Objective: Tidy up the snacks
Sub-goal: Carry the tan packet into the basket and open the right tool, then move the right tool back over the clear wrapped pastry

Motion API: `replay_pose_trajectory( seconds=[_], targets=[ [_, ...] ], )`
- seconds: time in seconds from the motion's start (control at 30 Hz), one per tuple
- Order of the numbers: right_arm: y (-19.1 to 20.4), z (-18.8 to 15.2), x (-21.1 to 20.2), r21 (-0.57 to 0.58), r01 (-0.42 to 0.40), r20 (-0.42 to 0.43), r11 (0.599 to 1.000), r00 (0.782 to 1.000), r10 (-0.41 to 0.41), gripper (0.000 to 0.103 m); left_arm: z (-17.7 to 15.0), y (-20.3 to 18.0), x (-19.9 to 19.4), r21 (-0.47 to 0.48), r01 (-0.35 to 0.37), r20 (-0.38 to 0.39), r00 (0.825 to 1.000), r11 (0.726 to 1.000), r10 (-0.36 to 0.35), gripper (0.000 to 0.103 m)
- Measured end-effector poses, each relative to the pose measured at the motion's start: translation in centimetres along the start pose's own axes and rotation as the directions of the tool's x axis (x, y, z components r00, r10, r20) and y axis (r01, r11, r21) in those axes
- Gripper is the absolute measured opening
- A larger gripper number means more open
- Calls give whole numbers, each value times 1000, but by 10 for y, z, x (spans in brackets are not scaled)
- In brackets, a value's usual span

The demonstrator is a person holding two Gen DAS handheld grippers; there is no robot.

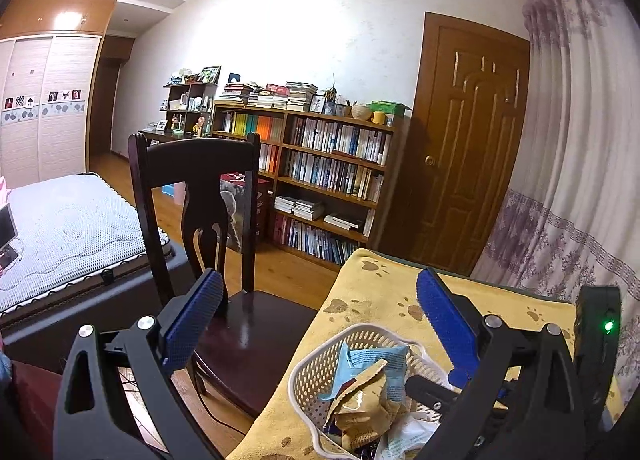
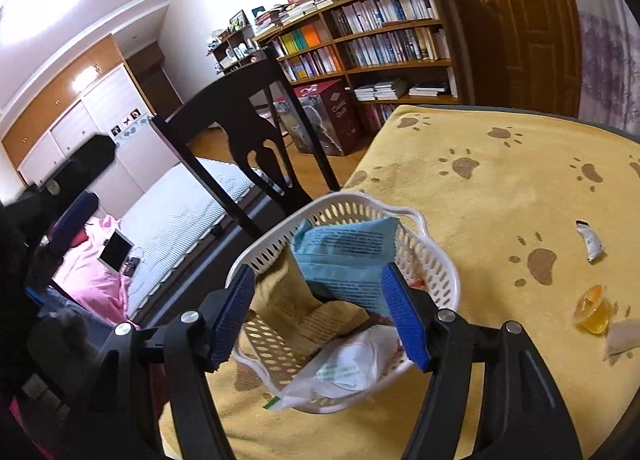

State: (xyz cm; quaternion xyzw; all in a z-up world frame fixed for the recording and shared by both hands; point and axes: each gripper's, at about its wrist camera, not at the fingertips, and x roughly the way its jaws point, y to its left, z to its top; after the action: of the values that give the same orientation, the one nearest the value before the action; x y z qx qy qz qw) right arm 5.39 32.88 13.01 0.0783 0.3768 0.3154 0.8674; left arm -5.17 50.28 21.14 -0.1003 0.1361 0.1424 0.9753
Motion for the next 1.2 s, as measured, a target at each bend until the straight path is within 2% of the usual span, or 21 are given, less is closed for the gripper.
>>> replay_pose_trajectory(
  seconds=[0.23,0.43,0.63,0.9,1.2],
  targets=[
    [1,-11,9,-44,79,-19,996,997,-80,66,0,-2,-1,-1,6,2,1000,1000,-6,99],
    [3,-20,3,-80,107,7,991,994,-107,68,-2,-10,-1,16,20,-5,1000,1000,-20,99],
    [-8,-23,-12,-62,124,38,990,992,-122,69,-5,-23,0,43,38,-10,999,998,-37,100],
    [-38,-34,-37,8,164,65,986,984,-164,69,-11,-38,-1,77,59,-18,998,995,-58,100],
    [-95,-50,-67,120,228,69,966,969,-237,69,-18,-61,0,136,86,-31,996,987,-82,100]
  ],
)
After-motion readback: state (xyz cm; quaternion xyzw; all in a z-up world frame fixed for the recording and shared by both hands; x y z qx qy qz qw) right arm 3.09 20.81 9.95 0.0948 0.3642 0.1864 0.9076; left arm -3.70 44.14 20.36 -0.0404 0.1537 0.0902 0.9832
